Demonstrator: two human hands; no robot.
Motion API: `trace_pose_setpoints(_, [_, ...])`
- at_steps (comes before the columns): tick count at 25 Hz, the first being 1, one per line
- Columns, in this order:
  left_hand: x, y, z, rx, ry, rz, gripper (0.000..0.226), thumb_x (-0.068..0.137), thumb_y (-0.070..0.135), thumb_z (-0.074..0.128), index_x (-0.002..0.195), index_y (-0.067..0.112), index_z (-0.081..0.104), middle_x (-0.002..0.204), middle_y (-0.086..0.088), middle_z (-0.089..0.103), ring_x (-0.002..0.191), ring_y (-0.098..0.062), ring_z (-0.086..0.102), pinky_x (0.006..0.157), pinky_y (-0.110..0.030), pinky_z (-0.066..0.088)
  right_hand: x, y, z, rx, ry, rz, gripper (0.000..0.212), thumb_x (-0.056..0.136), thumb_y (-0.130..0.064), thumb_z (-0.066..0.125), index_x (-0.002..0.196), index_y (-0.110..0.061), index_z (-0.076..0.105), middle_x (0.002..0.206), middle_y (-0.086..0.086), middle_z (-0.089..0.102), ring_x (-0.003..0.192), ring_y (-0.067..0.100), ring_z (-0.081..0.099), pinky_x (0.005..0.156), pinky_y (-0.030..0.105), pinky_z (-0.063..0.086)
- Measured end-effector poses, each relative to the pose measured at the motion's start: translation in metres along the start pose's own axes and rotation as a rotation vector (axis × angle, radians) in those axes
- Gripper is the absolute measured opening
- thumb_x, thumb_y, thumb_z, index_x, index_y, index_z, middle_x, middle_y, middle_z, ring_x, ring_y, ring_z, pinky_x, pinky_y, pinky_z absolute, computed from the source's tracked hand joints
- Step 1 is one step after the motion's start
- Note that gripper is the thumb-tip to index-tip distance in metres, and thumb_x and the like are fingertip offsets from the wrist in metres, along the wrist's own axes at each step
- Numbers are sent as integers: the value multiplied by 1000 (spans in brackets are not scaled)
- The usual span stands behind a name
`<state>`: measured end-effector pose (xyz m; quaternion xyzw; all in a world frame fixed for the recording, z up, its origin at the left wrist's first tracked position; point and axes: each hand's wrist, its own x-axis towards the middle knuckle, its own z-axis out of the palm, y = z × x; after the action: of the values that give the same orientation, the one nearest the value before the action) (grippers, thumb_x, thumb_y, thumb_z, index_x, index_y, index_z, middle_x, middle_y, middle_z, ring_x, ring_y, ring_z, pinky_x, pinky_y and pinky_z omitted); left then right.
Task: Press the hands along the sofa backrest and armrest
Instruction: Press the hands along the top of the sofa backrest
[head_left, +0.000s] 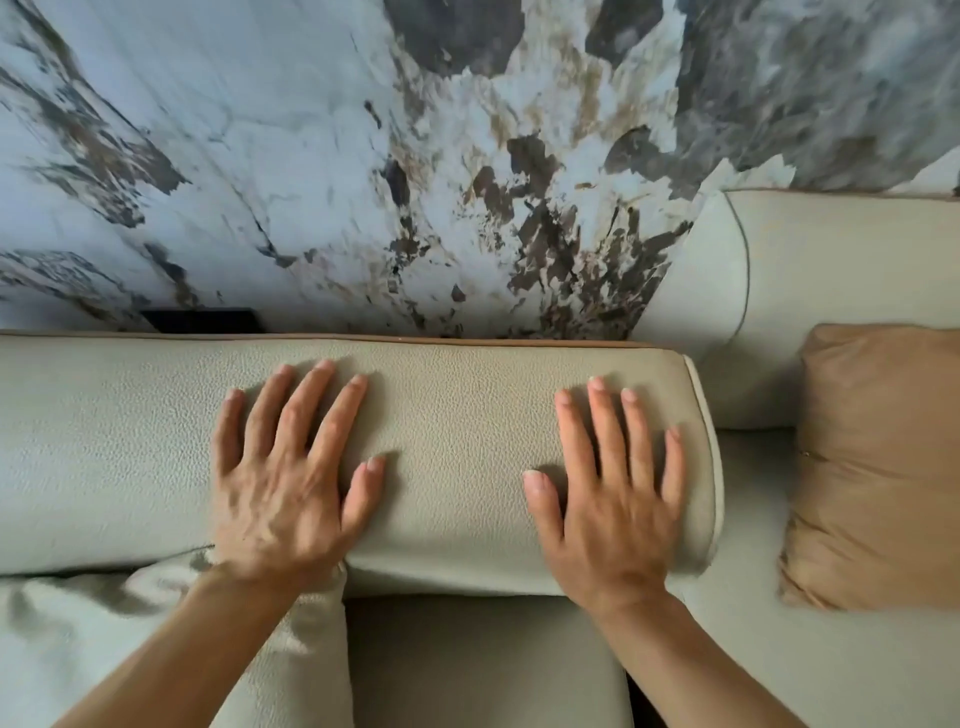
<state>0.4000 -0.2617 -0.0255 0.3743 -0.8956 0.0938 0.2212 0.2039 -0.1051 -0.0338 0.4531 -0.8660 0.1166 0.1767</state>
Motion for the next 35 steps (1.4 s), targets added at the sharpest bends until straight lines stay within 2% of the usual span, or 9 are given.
trace_pose_setpoints(2, [3,-6,12,57,81,50,62,93,51,36,143,17,49,144,-13,52,134,-36,45,109,-60,33,3,2,15,-31,82,-9,64,96,-55,24,151,-23,32,157,6,36,145,31,30,115,58,20])
trace_pose_setpoints(5, [18,-12,20,66,144,31,63,92,51,35,144,18,48,143,-13,53,133,-37,47,106,-62,35,21,1,26,13,144,-19,64,95,-53,22,151,-22,31,156,7,37,144,31,30,114,59,22])
trace_pose_setpoints(9, [25,-6,25,64,141,21,62,92,50,34,141,15,52,141,-14,55,130,-39,50,104,-63,37,32,3,29,-11,142,-26,64,95,-52,22,149,-20,36,154,8,39,143,32,32,113,58,22])
trace_pose_setpoints(21, [74,-12,56,70,163,-55,63,93,52,34,142,17,51,142,-13,55,131,-38,48,108,-61,34,99,7,61,2,162,-59,63,96,-52,17,148,-21,38,153,7,41,142,31,35,113,59,24])
trace_pose_setpoints(35, [120,-22,91,64,194,-117,61,94,51,34,146,21,44,144,-11,51,136,-35,42,113,-58,27,165,8,94,33,150,-109,63,95,-52,20,147,-22,38,154,5,40,144,29,32,113,59,23])
